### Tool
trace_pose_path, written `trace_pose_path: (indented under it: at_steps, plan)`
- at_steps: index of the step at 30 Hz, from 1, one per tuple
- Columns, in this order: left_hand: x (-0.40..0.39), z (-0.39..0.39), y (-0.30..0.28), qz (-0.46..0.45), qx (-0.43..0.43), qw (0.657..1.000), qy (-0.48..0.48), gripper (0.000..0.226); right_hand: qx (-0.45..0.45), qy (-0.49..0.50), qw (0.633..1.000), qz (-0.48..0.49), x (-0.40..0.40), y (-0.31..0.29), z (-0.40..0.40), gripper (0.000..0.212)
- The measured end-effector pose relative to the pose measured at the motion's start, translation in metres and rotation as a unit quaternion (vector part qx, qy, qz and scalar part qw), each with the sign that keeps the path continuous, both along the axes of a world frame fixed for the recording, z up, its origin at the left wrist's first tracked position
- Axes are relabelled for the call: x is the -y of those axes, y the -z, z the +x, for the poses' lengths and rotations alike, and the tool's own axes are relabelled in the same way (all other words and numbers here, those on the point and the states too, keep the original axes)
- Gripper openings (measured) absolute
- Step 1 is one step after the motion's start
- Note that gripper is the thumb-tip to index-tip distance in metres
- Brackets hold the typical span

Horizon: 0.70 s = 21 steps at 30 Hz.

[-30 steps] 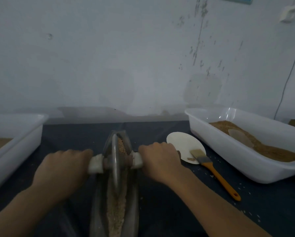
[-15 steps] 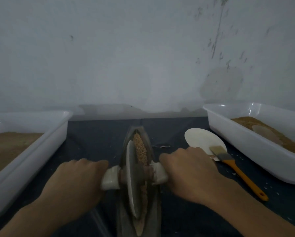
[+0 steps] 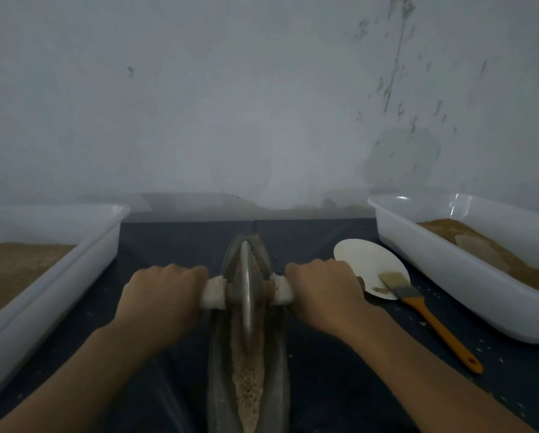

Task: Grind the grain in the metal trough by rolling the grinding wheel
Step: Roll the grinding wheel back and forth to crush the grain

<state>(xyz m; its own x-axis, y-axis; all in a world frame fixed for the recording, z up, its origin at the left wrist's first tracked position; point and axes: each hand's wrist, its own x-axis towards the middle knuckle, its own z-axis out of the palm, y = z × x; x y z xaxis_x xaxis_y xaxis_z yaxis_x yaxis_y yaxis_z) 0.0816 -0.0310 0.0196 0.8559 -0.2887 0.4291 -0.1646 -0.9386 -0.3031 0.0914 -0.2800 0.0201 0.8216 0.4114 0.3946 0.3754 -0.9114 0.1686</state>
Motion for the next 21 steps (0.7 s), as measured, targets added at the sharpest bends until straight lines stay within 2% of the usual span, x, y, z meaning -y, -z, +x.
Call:
trace_pose_path:
  at_steps: [4, 9, 12, 15, 19, 21]
  plan:
    - [-0.005, -0.032, 0.000, -0.016, -0.025, 0.999, 0.014, 0.032, 0.055, -0.039, 0.997, -0.034, 0.005, -0.001, -0.032, 0.031]
    - [-0.005, -0.027, -0.003, 0.023, -0.002, 0.997, 0.072, 0.052, -0.040, -0.020, 0.999, -0.009, 0.005, -0.004, -0.029, 0.023]
    - [-0.001, -0.006, -0.006, -0.005, -0.004, 0.999, 0.041, 0.033, -0.068, 0.010, 0.998, -0.001, 0.000, -0.009, -0.009, 0.017]
    - [0.002, 0.005, -0.006, -0.016, -0.029, 0.999, -0.003, 0.024, -0.047, 0.021, 0.999, -0.017, -0.007, -0.015, 0.006, 0.012]
    - [0.001, -0.016, -0.009, -0.017, -0.030, 0.999, 0.013, 0.026, -0.052, -0.004, 0.999, -0.012, -0.004, -0.014, -0.010, 0.021]
    - [0.001, -0.034, -0.012, 0.003, -0.003, 0.998, 0.059, 0.039, -0.047, -0.022, 0.999, -0.003, 0.004, -0.008, -0.031, 0.026]
